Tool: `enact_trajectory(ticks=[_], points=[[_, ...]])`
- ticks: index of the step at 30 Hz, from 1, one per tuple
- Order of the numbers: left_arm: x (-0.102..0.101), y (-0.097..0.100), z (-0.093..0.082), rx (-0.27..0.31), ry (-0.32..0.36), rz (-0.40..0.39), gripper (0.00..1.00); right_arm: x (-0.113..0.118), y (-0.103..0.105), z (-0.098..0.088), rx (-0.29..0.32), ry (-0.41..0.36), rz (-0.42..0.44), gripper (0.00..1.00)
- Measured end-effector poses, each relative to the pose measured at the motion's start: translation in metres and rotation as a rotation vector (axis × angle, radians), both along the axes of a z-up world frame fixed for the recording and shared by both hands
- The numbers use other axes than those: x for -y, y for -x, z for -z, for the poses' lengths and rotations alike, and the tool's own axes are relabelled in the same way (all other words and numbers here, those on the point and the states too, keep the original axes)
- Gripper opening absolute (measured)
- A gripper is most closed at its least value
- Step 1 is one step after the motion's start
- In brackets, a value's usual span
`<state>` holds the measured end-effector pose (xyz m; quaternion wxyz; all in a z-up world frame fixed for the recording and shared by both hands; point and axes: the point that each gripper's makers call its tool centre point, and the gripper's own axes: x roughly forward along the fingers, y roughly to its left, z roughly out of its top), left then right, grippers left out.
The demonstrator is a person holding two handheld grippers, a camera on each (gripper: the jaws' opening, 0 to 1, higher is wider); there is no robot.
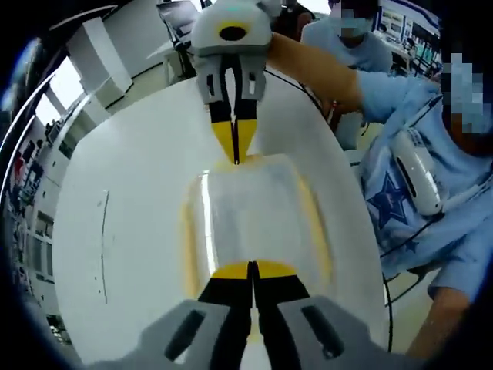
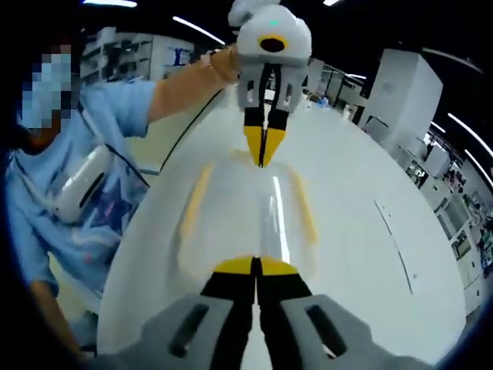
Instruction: Snap each plastic latch of the storage box into its locked position after aligning the lid with the box until every specified latch is closed and the lid sits flush.
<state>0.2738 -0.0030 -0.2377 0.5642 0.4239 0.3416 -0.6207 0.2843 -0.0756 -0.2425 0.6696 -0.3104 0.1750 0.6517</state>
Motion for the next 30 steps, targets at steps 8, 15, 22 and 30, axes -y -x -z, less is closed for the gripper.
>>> enact_trajectory(ticks=[8, 15, 22, 30], points=[[0.003, -0.001, 0.023, -0.054, -0.157, 0.043, 0.00, -0.003, 0.005, 0.007, -0.001, -0.009, 0.020, 0.00], [0.003, -0.002, 0.027, -0.111, -0.181, 0.019, 0.00, -0.004, 0.002, 0.011, -0.003, 0.000, 0.046, 0.00], [0.005, -0.003, 0.027, -0.109, -0.237, -0.013, 0.00, -0.012, 0.004, 0.014, -0.001, 0.028, 0.044, 0.00], [0.005, -0.001, 0.027, -0.042, -0.249, -0.011, 0.00, -0.010, 0.008, 0.015, 0.010, 0.045, 0.041, 0.00]])
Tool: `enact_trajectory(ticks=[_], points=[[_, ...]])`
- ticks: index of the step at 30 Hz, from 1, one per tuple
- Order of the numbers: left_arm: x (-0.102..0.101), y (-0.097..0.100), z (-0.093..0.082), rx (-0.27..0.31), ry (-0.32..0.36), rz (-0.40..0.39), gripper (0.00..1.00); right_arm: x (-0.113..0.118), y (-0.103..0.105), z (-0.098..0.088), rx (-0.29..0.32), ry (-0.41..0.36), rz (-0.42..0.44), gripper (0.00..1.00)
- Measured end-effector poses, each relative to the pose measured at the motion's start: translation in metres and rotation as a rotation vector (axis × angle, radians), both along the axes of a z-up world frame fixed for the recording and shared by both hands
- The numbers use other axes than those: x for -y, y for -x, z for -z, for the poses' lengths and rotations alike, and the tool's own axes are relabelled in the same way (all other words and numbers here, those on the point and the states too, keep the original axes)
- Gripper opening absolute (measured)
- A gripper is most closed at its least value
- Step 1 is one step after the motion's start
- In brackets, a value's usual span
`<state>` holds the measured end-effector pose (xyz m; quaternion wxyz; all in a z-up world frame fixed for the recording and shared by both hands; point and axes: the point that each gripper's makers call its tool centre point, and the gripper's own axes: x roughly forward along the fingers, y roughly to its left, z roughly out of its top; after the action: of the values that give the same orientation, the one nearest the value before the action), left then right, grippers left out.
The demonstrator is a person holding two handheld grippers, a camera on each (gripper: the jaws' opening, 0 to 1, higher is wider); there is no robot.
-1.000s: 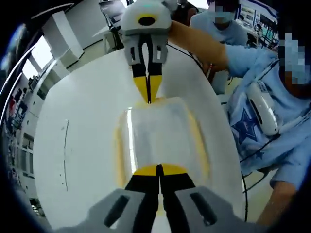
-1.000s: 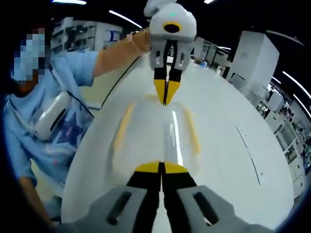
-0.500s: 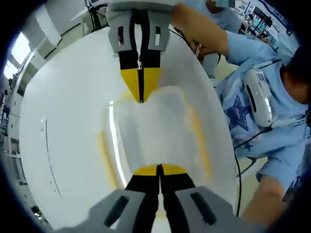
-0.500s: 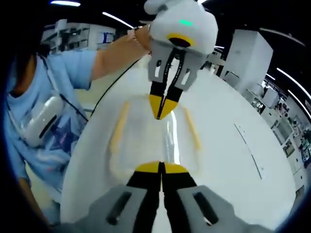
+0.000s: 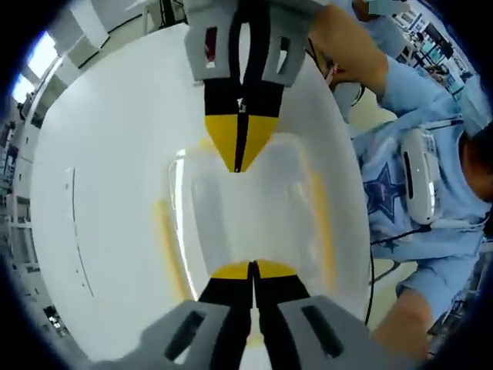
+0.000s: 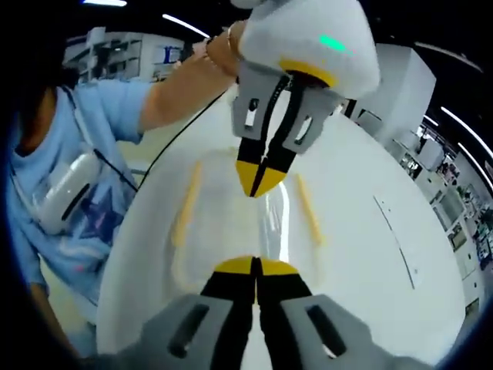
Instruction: Snap each plastic latch of the storage box into its locked position after aligning the lid with the box until every specified latch is closed and the lid sits flush.
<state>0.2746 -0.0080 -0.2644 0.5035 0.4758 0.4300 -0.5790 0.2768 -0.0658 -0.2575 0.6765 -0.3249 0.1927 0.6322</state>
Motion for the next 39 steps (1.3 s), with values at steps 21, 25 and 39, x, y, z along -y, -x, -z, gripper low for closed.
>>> enact_trajectory(ticks=[21, 25, 39], points=[[0.002, -0.002, 0.003, -0.047, -0.011, -0.156, 0.00, 0.001, 0.002, 0.002, 0.010, -0.014, -0.005, 0.00], [0.002, -0.003, 0.004, -0.027, -0.039, -0.171, 0.00, 0.001, 0.003, 0.002, 0.041, -0.048, -0.016, 0.00], [-0.001, -0.005, 0.008, -0.035, -0.128, -0.141, 0.00, 0.024, -0.015, 0.000, -0.028, -0.262, 0.055, 0.00]])
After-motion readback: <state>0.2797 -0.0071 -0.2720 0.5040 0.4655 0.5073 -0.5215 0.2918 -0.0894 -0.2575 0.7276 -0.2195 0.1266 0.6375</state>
